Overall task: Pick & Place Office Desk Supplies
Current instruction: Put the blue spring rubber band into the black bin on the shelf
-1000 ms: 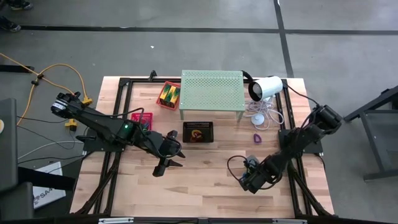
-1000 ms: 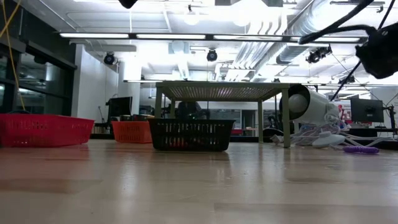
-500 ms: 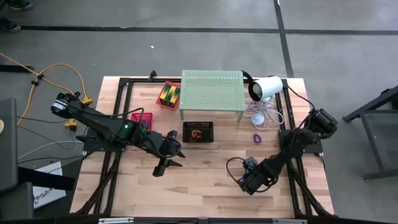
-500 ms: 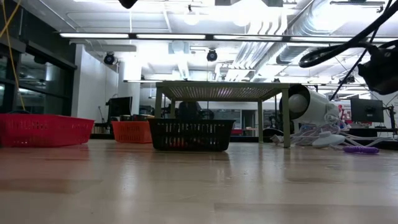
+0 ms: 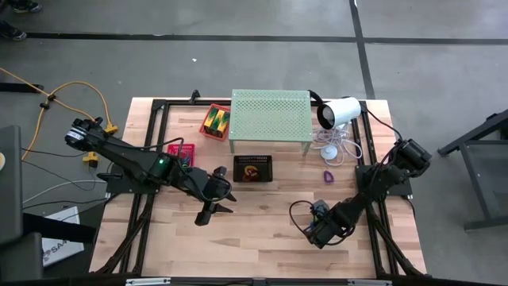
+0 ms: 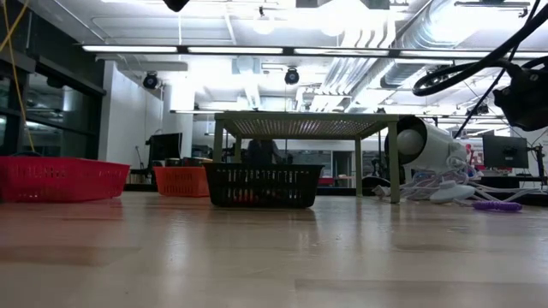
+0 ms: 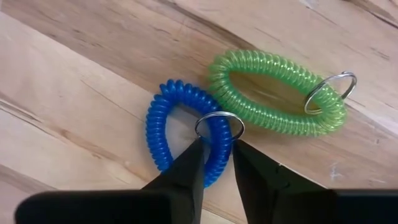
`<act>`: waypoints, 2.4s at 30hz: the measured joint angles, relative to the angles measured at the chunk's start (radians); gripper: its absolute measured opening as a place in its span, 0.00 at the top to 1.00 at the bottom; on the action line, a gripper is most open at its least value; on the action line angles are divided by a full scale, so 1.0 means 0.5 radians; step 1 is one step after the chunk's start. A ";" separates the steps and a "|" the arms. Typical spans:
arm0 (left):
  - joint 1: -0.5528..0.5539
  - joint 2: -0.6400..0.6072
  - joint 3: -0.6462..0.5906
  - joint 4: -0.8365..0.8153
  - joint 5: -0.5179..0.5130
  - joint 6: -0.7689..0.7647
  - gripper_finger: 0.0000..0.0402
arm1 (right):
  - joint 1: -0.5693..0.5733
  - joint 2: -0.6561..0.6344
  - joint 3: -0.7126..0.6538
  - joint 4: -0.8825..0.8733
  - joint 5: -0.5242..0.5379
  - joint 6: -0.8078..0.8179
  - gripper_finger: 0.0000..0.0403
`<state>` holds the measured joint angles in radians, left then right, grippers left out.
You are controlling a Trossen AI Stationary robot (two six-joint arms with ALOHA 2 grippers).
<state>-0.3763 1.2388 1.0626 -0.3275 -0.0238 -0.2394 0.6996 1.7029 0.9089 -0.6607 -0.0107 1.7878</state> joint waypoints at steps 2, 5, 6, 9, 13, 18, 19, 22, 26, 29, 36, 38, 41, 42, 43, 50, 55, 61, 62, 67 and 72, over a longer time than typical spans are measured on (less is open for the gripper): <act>0.000 0.000 0.000 0.000 0.000 0.000 0.59 | 0.000 0.000 0.000 -0.001 0.000 0.000 0.83; 0.000 0.000 0.000 0.000 0.000 0.000 0.59 | 0.000 0.001 -0.001 0.000 -0.002 -0.005 0.86; 0.000 0.000 0.000 0.000 0.000 0.000 0.59 | 0.001 0.001 -0.001 0.000 -0.007 -0.009 0.86; 0.000 0.000 0.000 0.000 0.000 0.000 0.59 | 0.001 0.001 -0.002 0.003 -0.023 -0.036 0.89; 0.000 0.000 0.000 0.000 0.000 0.000 0.59 | 0.001 0.000 -0.002 0.007 -0.023 -0.087 0.93; 0.000 0.000 0.000 0.000 0.000 0.000 0.59 | 0.001 -0.007 -0.002 0.009 -0.026 -0.129 0.95; 0.000 0.000 0.000 0.000 0.000 0.000 0.59 | 0.005 -0.013 -0.003 0.010 -0.026 -0.132 0.95; 0.001 0.000 0.000 0.000 0.001 0.000 0.59 | 0.018 -0.040 -0.006 0.057 0.020 -0.165 0.95; 0.000 0.000 0.000 0.000 0.001 0.000 0.59 | 0.039 -0.124 -0.005 0.068 0.126 -0.190 0.95; 0.000 0.000 0.000 0.000 0.001 0.000 0.59 | 0.054 -0.193 -0.005 0.064 0.232 -0.224 0.95; 0.000 0.000 0.000 -0.001 0.000 0.000 0.59 | 0.054 -0.301 -0.004 0.052 0.427 -0.286 0.94; 0.000 0.000 0.000 0.000 0.000 0.000 0.59 | 0.054 -0.302 -0.004 0.051 0.428 -0.287 0.94; 0.000 0.000 0.000 0.000 0.001 0.000 0.59 | 0.054 -0.302 -0.003 0.049 0.433 -0.287 0.94; 0.000 0.000 0.000 0.000 0.001 0.000 0.59 | 0.053 -0.302 -0.003 0.049 0.446 -0.287 0.94; 0.000 0.000 0.000 -0.001 0.001 0.000 0.59 | 0.048 -0.302 -0.003 0.048 0.462 -0.288 0.94; 0.001 0.000 0.000 0.000 0.001 0.000 0.59 | -0.084 -0.302 -0.002 0.122 0.516 -0.457 0.94; 0.000 0.000 0.000 -0.001 0.000 0.000 0.59 | -0.284 -0.302 -0.002 0.283 0.507 -0.785 0.94; 0.000 0.000 0.000 0.000 0.001 0.000 0.59 | -0.593 -0.302 -0.002 0.480 0.383 -1.285 0.94; 0.000 0.000 0.000 0.000 0.000 0.000 0.59 | -0.647 -0.302 -0.002 0.513 0.360 -1.370 0.94; 0.000 0.001 0.000 -0.001 0.001 0.000 0.59 | -0.907 -0.302 -0.002 0.663 0.242 -1.779 0.94; 0.000 0.000 0.000 -0.001 0.000 0.000 0.59 | -1.144 -0.302 -0.002 0.821 0.162 -2.152 0.94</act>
<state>-0.3763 1.2388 1.0626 -0.3278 -0.0237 -0.2394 0.1274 1.5520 0.9081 -0.2501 0.0703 0.7117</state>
